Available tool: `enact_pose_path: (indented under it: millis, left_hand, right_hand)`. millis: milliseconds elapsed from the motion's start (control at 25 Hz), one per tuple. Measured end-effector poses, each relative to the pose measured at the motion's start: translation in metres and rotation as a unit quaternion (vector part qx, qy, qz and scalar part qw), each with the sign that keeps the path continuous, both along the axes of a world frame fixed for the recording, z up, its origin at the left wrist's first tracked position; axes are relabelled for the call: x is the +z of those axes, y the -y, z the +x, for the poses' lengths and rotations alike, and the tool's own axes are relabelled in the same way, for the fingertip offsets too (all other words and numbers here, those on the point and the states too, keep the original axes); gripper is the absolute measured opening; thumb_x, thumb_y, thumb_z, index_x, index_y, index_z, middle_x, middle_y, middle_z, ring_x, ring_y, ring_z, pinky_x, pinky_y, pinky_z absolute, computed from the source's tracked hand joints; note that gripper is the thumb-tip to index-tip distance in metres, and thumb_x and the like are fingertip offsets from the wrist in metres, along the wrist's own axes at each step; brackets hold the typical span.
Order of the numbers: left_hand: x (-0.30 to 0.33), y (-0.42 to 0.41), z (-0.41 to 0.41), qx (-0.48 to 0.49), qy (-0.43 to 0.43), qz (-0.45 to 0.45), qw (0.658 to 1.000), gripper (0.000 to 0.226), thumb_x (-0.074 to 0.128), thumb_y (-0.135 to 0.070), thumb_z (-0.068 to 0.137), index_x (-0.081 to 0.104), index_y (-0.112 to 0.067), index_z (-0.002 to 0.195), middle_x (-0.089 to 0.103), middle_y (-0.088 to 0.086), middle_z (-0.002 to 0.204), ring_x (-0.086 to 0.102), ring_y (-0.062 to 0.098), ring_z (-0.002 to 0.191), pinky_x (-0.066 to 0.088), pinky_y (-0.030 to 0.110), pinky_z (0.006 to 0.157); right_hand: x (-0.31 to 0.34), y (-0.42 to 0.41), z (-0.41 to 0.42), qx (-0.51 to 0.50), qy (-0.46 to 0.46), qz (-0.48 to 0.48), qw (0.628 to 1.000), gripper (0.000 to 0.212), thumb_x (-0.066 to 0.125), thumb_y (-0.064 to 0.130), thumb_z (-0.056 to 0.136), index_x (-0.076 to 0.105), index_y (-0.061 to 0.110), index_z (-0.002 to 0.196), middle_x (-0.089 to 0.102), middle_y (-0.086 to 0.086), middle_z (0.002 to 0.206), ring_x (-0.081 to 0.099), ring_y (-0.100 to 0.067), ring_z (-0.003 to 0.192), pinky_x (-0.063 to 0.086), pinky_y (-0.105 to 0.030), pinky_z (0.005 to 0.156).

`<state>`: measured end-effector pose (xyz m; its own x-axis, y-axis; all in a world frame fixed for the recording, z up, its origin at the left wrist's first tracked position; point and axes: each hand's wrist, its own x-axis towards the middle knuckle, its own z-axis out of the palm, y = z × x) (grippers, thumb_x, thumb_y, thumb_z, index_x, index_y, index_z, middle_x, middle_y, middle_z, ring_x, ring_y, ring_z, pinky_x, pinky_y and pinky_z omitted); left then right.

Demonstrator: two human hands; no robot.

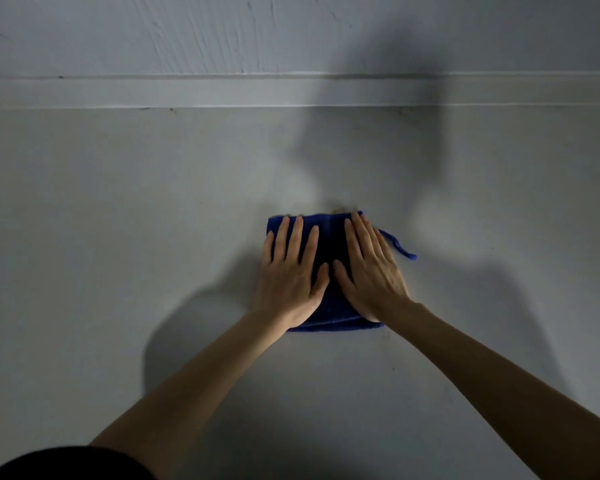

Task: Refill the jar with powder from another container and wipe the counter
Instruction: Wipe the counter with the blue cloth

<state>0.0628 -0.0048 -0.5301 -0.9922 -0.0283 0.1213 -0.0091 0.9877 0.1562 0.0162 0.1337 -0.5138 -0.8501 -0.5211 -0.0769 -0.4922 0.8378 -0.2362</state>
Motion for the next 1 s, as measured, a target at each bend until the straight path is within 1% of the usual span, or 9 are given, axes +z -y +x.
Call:
enact_pose_path:
  millis: [120, 200, 320, 440, 560, 680, 760, 880, 1000]
  left_hand:
    - [0.000, 0.012, -0.028, -0.004, -0.008, 0.003, 1.000, 0.056, 0.027, -0.038, 0.087, 0.037, -0.006, 0.132, 0.042, 0.021, 0.139, 0.036, 0.038, 0.130, 0.027, 0.054, 0.105]
    - [0.000, 0.020, -0.047, -0.001, -0.014, 0.004, 1.000, 0.056, 0.028, -0.038, 0.086, 0.038, -0.007, 0.131, 0.042, 0.020, 0.139, 0.036, 0.037, 0.131, 0.027, 0.052, 0.106]
    - [0.002, 0.033, -0.076, -0.004, -0.010, 0.028, 1.000, 0.061, 0.021, -0.042, 0.085, 0.032, -0.010, 0.136, 0.033, 0.016, 0.146, 0.024, 0.033, 0.137, 0.012, 0.046, 0.111]
    - [0.003, 0.045, -0.101, 0.005, 0.006, 0.041, 0.999, 0.067, 0.011, -0.046, 0.082, 0.022, -0.014, 0.140, 0.020, 0.011, 0.152, 0.008, 0.028, 0.141, -0.001, 0.043, 0.113]
    - [0.003, 0.053, -0.123, 0.014, 0.019, 0.035, 0.999, 0.072, 0.005, -0.049, 0.078, 0.017, -0.017, 0.141, 0.014, 0.008, 0.154, 0.002, 0.026, 0.142, -0.004, 0.043, 0.114]
    - [0.003, 0.061, -0.143, 0.012, 0.031, 0.033, 0.999, 0.074, 0.003, -0.051, 0.076, 0.015, -0.018, 0.141, 0.013, 0.006, 0.154, 0.001, 0.025, 0.142, -0.003, 0.044, 0.114]
    - [0.003, 0.066, -0.156, 0.011, 0.036, 0.034, 0.999, 0.073, 0.004, -0.051, 0.077, 0.014, -0.019, 0.142, 0.012, 0.005, 0.154, 0.000, 0.024, 0.142, -0.003, 0.045, 0.114]
    - [0.003, 0.074, -0.174, 0.012, 0.042, 0.040, 0.998, 0.062, 0.018, -0.045, 0.085, 0.014, -0.020, 0.142, 0.011, 0.004, 0.154, -0.001, 0.023, 0.142, -0.004, 0.044, 0.114]
    - [0.004, 0.079, -0.188, 0.017, 0.044, 0.040, 0.998, 0.058, 0.023, -0.042, 0.089, 0.013, -0.021, 0.142, 0.010, 0.004, 0.154, -0.002, 0.022, 0.142, -0.005, 0.044, 0.114]
  right_hand:
    - [0.000, 0.012, -0.027, -0.002, -0.001, -0.001, 1.000, 0.077, -0.001, 0.049, 0.079, 0.001, 0.004, 0.141, 0.002, -0.014, 0.153, -0.003, -0.022, 0.141, -0.009, -0.028, 0.110]
    - [0.000, 0.020, -0.045, -0.007, -0.002, -0.012, 1.000, 0.075, 0.001, 0.049, 0.081, 0.002, 0.005, 0.142, 0.003, -0.014, 0.154, -0.002, -0.022, 0.142, -0.008, -0.028, 0.110]
    - [-0.001, 0.032, -0.073, -0.010, 0.002, -0.026, 1.000, 0.065, 0.012, 0.044, 0.087, 0.003, 0.013, 0.143, 0.003, -0.013, 0.154, -0.003, -0.023, 0.142, -0.008, -0.029, 0.110]
    - [-0.002, 0.043, -0.100, -0.003, 0.000, -0.030, 1.000, 0.061, 0.015, 0.043, 0.087, 0.007, 0.020, 0.143, 0.003, -0.013, 0.154, -0.002, -0.024, 0.142, -0.005, -0.031, 0.112]
    - [-0.003, 0.052, -0.123, -0.006, -0.003, -0.029, 1.000, 0.056, 0.022, 0.041, 0.093, 0.008, 0.021, 0.143, 0.003, -0.013, 0.154, -0.002, -0.024, 0.142, -0.003, -0.033, 0.113]
    - [-0.004, 0.059, -0.141, -0.007, -0.008, -0.031, 0.999, 0.055, 0.027, 0.038, 0.094, 0.007, 0.021, 0.143, 0.003, -0.014, 0.154, -0.002, -0.024, 0.142, -0.002, -0.033, 0.113]
    - [-0.005, 0.064, -0.153, -0.006, -0.011, -0.033, 0.999, 0.055, 0.027, 0.038, 0.094, 0.007, 0.021, 0.143, 0.004, -0.015, 0.154, -0.001, -0.024, 0.142, -0.002, -0.033, 0.113]
    - [-0.006, 0.070, -0.170, -0.009, -0.011, -0.036, 0.999, 0.055, 0.026, 0.038, 0.094, 0.007, 0.021, 0.143, 0.003, -0.015, 0.153, -0.002, -0.024, 0.141, -0.002, -0.034, 0.114]
    - [-0.007, 0.076, -0.185, -0.009, -0.006, -0.041, 0.999, 0.055, 0.026, 0.038, 0.094, 0.006, 0.022, 0.143, 0.003, -0.013, 0.154, -0.003, -0.023, 0.141, -0.002, -0.034, 0.114]
